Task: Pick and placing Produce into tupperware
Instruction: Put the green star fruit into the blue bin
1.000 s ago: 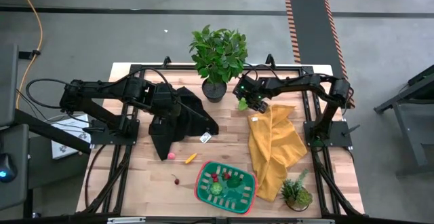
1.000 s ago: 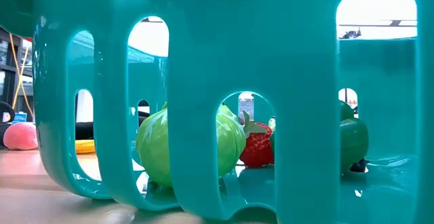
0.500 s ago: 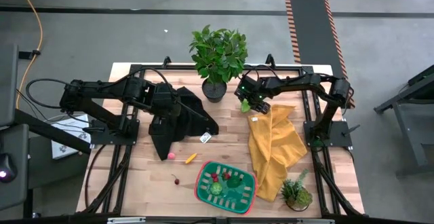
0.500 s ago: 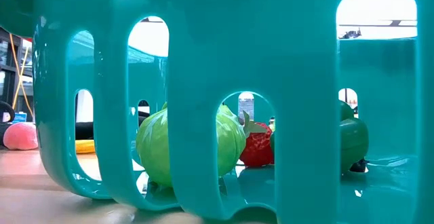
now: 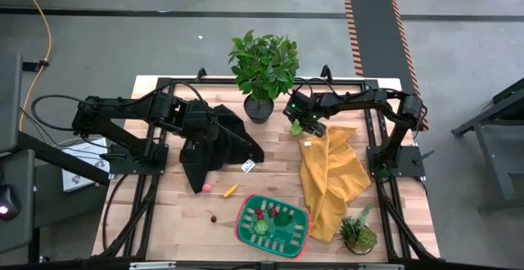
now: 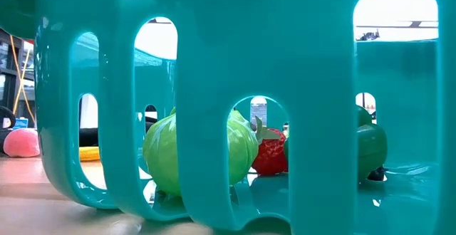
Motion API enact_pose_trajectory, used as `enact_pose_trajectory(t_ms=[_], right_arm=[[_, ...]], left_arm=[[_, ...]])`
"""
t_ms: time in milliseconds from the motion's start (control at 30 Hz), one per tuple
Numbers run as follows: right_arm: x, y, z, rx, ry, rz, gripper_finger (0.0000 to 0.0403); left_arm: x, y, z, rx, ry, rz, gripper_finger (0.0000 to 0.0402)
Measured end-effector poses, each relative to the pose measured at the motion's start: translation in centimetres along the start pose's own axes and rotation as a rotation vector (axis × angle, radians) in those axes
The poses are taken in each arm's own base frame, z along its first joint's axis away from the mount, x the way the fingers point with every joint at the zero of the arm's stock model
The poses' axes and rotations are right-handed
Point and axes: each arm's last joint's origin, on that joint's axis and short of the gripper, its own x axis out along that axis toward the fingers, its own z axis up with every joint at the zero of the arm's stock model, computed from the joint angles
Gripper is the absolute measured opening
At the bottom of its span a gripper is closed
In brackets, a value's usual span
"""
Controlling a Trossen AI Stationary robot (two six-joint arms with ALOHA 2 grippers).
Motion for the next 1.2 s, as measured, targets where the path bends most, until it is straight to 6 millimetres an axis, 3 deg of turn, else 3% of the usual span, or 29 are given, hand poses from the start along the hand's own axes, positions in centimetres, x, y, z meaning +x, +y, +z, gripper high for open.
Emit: enact_pose_trajectory(t_ms=[467, 867, 1200], right_arm=[[0.0, 0.2, 0.1, -0.042, 0.016, 0.020, 0.0205], [-0.6, 1.1, -1.2, -0.161, 0.072, 0.055, 0.0205], [-0.6, 0.6, -3.3, -0.249, 0.131, 0.031, 0.0205]], left_arm=[[0.0, 0.0, 0.0, 0.001, 0.000, 0.000, 0.0005], [0.0, 0.0, 0.1, 0.001, -0.005, 0.000, 0.0005], [0.0, 0.0, 0.1, 0.002, -0.005, 0.000, 0.0005]])
